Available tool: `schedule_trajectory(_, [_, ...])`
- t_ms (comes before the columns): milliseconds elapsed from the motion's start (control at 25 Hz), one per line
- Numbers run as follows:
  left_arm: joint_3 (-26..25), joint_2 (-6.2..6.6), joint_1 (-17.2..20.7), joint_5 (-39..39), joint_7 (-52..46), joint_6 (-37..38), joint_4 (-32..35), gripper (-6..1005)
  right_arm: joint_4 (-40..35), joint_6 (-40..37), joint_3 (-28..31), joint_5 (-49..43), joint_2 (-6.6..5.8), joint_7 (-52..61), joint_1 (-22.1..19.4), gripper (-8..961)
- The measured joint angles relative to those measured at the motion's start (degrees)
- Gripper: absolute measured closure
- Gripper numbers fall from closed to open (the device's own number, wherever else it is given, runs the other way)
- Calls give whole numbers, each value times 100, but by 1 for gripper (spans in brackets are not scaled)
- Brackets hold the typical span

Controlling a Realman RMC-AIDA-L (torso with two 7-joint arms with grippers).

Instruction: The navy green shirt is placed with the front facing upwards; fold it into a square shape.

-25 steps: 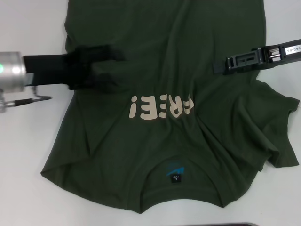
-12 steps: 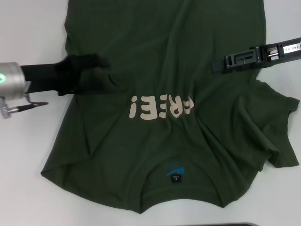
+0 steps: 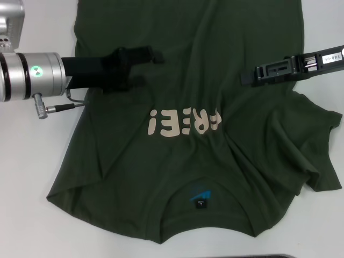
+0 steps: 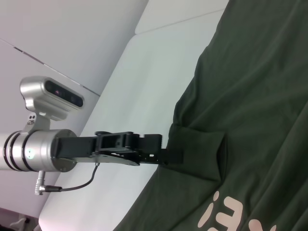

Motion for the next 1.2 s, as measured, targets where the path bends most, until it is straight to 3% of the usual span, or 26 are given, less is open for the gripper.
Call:
schedule_trajectory(120, [-10, 49, 92, -46, 1, 191, -141, 131, -19, -10, 5, 1, -1, 0, 0, 219])
schedule_trajectory(480, [38, 588, 783, 164, 246, 800, -385, 131, -20, 6, -1, 0, -7, 0, 21, 219])
schedule_trajectory(1200, [87, 389, 832, 783, 770, 458, -532, 129, -22, 13, 21, -3, -15, -35, -11, 220])
